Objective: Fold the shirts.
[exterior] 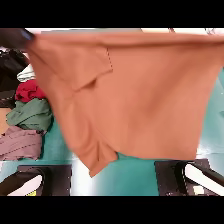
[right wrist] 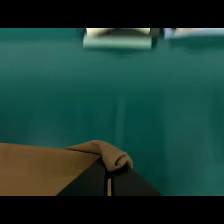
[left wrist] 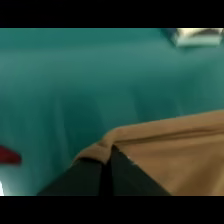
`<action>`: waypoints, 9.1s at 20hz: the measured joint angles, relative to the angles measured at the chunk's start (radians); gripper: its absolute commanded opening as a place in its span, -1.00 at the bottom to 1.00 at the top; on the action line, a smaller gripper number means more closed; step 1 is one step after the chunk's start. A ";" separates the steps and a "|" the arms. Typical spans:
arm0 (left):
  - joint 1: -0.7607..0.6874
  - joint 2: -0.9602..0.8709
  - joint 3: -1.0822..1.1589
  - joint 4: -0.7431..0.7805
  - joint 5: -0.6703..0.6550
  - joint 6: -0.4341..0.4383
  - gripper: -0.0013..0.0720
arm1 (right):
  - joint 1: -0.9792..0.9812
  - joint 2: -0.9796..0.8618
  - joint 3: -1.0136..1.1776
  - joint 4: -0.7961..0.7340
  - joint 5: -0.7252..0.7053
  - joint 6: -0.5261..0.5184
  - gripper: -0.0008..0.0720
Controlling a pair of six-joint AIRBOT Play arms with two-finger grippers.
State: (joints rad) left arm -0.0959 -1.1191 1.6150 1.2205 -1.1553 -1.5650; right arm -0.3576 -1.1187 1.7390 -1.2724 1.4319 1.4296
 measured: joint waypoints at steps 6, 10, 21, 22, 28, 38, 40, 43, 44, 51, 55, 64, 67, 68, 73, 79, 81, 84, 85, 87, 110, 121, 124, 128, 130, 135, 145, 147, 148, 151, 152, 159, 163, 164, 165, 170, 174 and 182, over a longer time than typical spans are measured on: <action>0.001 -0.331 -0.123 -0.026 0.120 0.057 -0.91 | 0.041 -0.270 -0.201 -0.011 -0.108 -0.009 -0.95; 0.006 -0.436 -0.117 -0.040 0.183 0.083 -0.90 | 0.091 -0.398 -0.161 -0.011 -0.164 -0.016 -0.95; 0.033 -0.475 -0.246 -0.025 0.011 0.171 -0.90 | 0.125 -0.333 -0.424 -0.057 -0.207 -0.026 -0.94; 0.033 -0.476 -0.270 -0.025 0.011 0.173 -0.50 | 0.125 -0.330 -0.454 -0.057 -0.218 -0.025 -0.87; 0.035 -0.454 -0.332 -0.028 0.008 0.134 0.58 | 0.122 -0.314 -0.507 -0.059 -0.226 -0.009 0.08; 0.038 0.063 -0.866 0.024 -0.069 -0.006 0.58 | 0.125 -0.027 -0.640 -0.057 -0.160 -0.006 0.08; 0.037 0.150 -1.010 -0.036 -0.045 -0.021 0.58 | 0.127 0.012 -0.659 -0.056 -0.164 -0.006 0.08; -0.003 0.213 -1.145 -0.128 0.006 -0.026 0.58 | 0.127 0.051 -0.672 -0.055 -0.169 -0.006 0.08; -0.035 0.225 -1.170 -0.158 0.029 -0.029 0.58 | 0.127 0.061 -0.674 -0.055 -0.171 -0.006 0.08; -0.256 0.246 -1.215 -0.218 0.209 -0.122 -0.91 | 0.108 0.116 -0.679 -0.058 -0.140 -0.006 0.06; -0.286 0.250 -1.146 -0.198 0.200 -0.132 -0.91 | -0.004 0.130 -0.714 -0.065 -0.060 -0.012 0.07; -0.296 0.251 -1.088 -0.167 0.187 -0.127 -0.90 | -0.298 0.098 -1.123 -0.026 -0.044 -0.067 0.53; -0.296 0.251 -1.085 -0.167 0.193 -0.124 -0.90 | -0.274 0.062 -1.187 0.036 -0.064 -0.082 0.28; -0.296 0.251 -1.085 -0.166 0.194 -0.124 -0.91 | -0.251 0.048 -1.196 0.055 -0.069 -0.085 -0.12; -0.296 0.257 -1.070 -0.160 0.161 -0.120 -0.91 | -0.078 0.020 -1.157 0.050 -0.120 -0.095 -0.94; -0.296 0.414 -1.047 -0.103 -0.023 -0.161 -0.91 | 0.047 0.188 -1.068 -0.061 0.004 -0.084 -0.94; -0.296 0.483 -1.045 -0.096 -0.109 -0.201 -0.91 | 0.051 0.263 -1.055 -0.100 0.054 -0.080 -0.94; -0.296 0.545 -1.040 -0.085 -0.172 -0.250 -0.91 | 0.034 0.348 -1.039 -0.124 0.092 -0.073 -0.94; -0.296 0.549 -1.036 -0.080 -0.168 -0.259 -0.91 | 0.030 0.358 -1.028 -0.128 0.094 -0.070 -0.94; -0.297 0.531 -1.017 -0.053 -0.137 -0.270 -0.91 | 0.029 0.345 -0.991 -0.131 0.090 -0.065 -0.94; -0.088 -0.171 -0.529 0.049 0.258 -0.039 -0.54 | 0.115 -0.407 -0.311 0.013 -0.075 -0.057 0.50; -0.195 -0.214 -0.461 -0.061 0.313 -0.034 -0.91 | -0.175 -0.528 -0.555 0.326 -0.026 -0.248 0.40; -0.281 -0.260 -0.458 -0.082 0.384 -0.058 -0.91 | -0.140 -0.553 -0.581 0.366 -0.058 -0.270 -0.60; -0.382 -0.365 -0.394 -0.127 0.452 -0.076 -0.91 | -0.074 -0.516 -0.592 0.365 -0.164 -0.284 -0.94; -0.428 -0.436 -0.326 -0.139 0.461 -0.078 -0.91 | -0.050 -0.460 -0.567 0.365 -0.178 -0.286 -0.94; -0.509 -0.624 -0.127 -0.152 0.436 -0.078 -0.91 | 0.054 -0.303 -0.404 0.386 -0.117 -0.255 -0.94; -0.558 -0.781 -0.001 -0.183 0.378 -0.075 -0.91 | 0.364 -0.183 -0.107 0.390 -0.063 -0.105 -0.94; -0.552 -0.785 0.016 -0.183 0.355 -0.076 -0.91 | 0.413 -0.180 -0.080 0.390 -0.064 -0.085 -0.94; -0.541 -0.781 0.027 -0.180 0.333 -0.076 -0.91 | 0.438 -0.179 -0.071 0.390 -0.068 -0.079 -0.94; -0.478 -0.727 0.052 -0.132 0.267 -0.076 -0.91 | 0.517 -0.189 -0.058 0.407 -0.071 -0.063 -0.94; -0.446 -0.694 0.056 -0.107 0.243 -0.076 -0.91 | 0.552 -0.200 -0.056 0.431 -0.072 -0.060 -0.94; -0.173 -0.336 0.067 0.120 0.121 -0.077 -0.91 | 0.945 -0.388 -0.050 0.612 -0.283 -0.134 -0.14; -0.092 -0.183 0.068 0.193 0.091 -0.076 -0.91 | 1.041 -0.472 -0.051 0.638 -0.369 -0.168 -0.14; -0.087 -0.163 0.068 0.204 0.089 -0.076 -0.91 | 1.039 -0.473 -0.058 0.625 -0.365 -0.172 -0.14; -0.088 -0.150 0.066 0.211 0.087 -0.076 -0.91 | 1.022 -0.466 -0.074 0.597 -0.355 -0.175 -0.14; -0.153 -0.130 0.049 0.231 0.104 -0.076 -0.91 | 0.826 -0.356 -0.289 0.401 -0.311 -0.132 0.37; -0.228 -0.153 0.043 0.235 0.128 -0.070 -0.91 | 0.616 -0.356 -0.466 0.364 -0.305 -0.117 0.55; -0.280 -0.196 0.041 0.234 0.151 -0.052 -0.91 | 0.587 -0.608 -0.470 0.564 -0.305 -0.114 0.11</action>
State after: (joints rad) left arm -0.3759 -1.3151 1.6562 1.4544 -1.0046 -1.6169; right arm 0.2295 -1.7271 1.2686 -0.7086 1.1267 1.3155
